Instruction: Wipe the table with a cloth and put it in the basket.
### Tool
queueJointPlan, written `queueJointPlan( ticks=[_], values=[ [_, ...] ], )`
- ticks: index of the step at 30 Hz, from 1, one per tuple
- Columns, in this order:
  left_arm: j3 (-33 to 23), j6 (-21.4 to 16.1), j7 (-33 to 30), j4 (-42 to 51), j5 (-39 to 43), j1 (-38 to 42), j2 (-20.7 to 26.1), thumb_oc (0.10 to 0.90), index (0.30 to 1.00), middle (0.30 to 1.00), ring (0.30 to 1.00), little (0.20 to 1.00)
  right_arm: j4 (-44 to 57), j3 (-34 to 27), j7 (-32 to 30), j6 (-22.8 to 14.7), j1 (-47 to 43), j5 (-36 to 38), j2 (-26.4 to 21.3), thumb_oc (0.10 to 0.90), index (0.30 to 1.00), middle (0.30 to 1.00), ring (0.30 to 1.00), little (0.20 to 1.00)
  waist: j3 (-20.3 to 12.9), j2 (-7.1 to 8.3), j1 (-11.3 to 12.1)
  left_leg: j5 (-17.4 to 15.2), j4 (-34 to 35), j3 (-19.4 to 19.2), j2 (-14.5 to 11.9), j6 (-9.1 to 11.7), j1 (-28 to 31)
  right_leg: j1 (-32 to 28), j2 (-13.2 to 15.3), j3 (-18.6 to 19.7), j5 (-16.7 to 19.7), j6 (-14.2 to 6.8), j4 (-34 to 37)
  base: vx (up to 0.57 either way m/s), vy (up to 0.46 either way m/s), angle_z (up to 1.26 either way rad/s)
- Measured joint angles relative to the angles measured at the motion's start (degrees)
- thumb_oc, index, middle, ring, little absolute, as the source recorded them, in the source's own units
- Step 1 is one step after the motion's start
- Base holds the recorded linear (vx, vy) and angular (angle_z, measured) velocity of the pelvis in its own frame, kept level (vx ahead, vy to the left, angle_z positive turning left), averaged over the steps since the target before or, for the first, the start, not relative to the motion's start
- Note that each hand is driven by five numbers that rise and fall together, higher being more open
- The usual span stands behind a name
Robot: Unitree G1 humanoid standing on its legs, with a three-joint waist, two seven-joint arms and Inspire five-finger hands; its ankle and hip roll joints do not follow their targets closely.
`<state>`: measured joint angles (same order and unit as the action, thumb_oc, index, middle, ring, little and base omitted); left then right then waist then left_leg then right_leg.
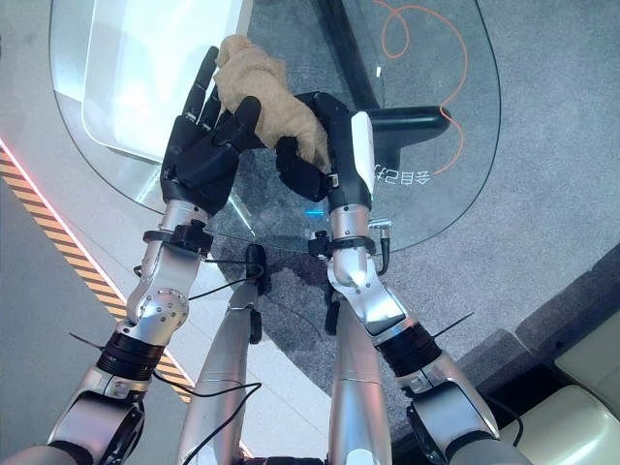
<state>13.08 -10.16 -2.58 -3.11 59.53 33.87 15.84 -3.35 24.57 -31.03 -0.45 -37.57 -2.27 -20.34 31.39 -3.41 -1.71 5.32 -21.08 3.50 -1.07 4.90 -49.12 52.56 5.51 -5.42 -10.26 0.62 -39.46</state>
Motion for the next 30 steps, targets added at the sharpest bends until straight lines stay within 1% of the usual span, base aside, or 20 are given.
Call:
queueJointPlan(
  ticks=[5,15,16,17,18,22,25,30],
  values=[
    [-0.1,0.2,1.74,0.01,1.97,0.14,-0.97,0.8,0.9,0.9,0.9,0.9,0.0,0.14,-0.01,0.0,0.0,0.01,-0.03,0.1,0.3,0.3,0.3,0.2,0.0,0.0,-0.3,-0.1,-0.01,-0.12,-0.06,-0.07,0.01,0.0,-0.11,0.13,0.04,-0.03,0.14,0.0,0.0,0.0],
    [-0.11,0.27,1.85,0.04,2.67,0.22,-1.46,0.8,0.9,0.9,0.9,0.9,0.0,0.37,-0.01,0.01,0.0,0.01,-0.01,0.1,0.3,0.3,0.3,0.2,0.0,0.0,-0.29,-0.11,-0.05,-0.36,-0.1,-0.04,0.04,-0.01,-0.18,0.37,0.1,-0.1,-0.07,0.0,0.0,0.0],
    [-0.1,0.27,1.85,0.04,2.67,0.22,-1.46,0.712,0.825,0.825,0.825,0.812,0.01,0.39,-0.01,0.01,0.0,0.01,-0.01,0.1,0.3,0.3,0.3,0.2,0.0,0.0,-0.28,-0.11,-0.06,-0.39,-0.1,-0.04,0.05,-0.01,-0.18,0.4,0.11,-0.11,-0.09,0.0,0.0,0.0],
    [-0.12,0.26,1.85,0.05,2.66,0.23,-1.48,0.369,0.531,0.531,0.531,0.469,0.01,0.43,-0.01,0.01,0.0,0.01,-0.01,0.1,0.3,0.3,0.3,0.2,0.0,0.0,-0.25,-0.12,-0.06,-0.5,-0.1,-0.05,0.12,-0.01,-0.18,0.51,0.11,-0.12,-0.14,0.0,0.0,0.0],
    [-0.14,0.25,1.85,0.05,2.66,0.23,-1.47,0.1,0.3,0.3,0.3,0.2,0.01,0.44,0.0,0.01,-0.01,0.01,-0.01,0.1,0.3,0.3,0.3,0.2,0.0,0.01,-0.25,-0.12,-0.06,-0.57,-0.1,-0.05,0.18,-0.01,-0.17,0.6,0.12,-0.13,-0.18,0.0,0.0,0.0],
    [-0.57,0.07,1.8,0.04,2.65,0.22,-1.48,0.1,0.3,0.3,0.3,0.2,0.96,0.49,0.01,0.01,0.04,0.01,-0.01,0.1,0.3,0.3,0.3,0.2,0.0,0.01,-0.45,-0.19,-0.07,-0.7,-0.11,-0.16,0.27,0.0,-0.19,0.73,0.13,-0.16,0.03,0.0,0.0,0.0],
    [-2.38,-0.39,1.75,0.04,2.65,0.26,-1.46,0.1,0.3,0.3,0.3,0.2,3.1,1.06,0.2,-0.04,0.04,0.0,-0.02,0.1,0.3,0.3,0.3,0.2,-0.01,0.02,-0.8,-0.19,-0.05,-0.72,-0.23,-0.15,0.27,-0.01,-0.33,0.77,0.17,-0.15,0.21,0.0,0.0,0.0],
    [-4.1,-1.43,1.22,-0.24,2.64,1.15,-1.2,0.1,0.3,0.3,0.3,0.2,5.55,3.35,0.89,-0.71,0.03,-0.04,0.02,0.1,0.3,0.3,0.3,0.2,-0.02,0.06,-1.13,-0.08,-0.1,-0.8,-0.29,0.02,0.3,-0.02,-0.4,0.83,0.25,-0.12,-0.13,0.0,0.0,0.0]
  ],
)
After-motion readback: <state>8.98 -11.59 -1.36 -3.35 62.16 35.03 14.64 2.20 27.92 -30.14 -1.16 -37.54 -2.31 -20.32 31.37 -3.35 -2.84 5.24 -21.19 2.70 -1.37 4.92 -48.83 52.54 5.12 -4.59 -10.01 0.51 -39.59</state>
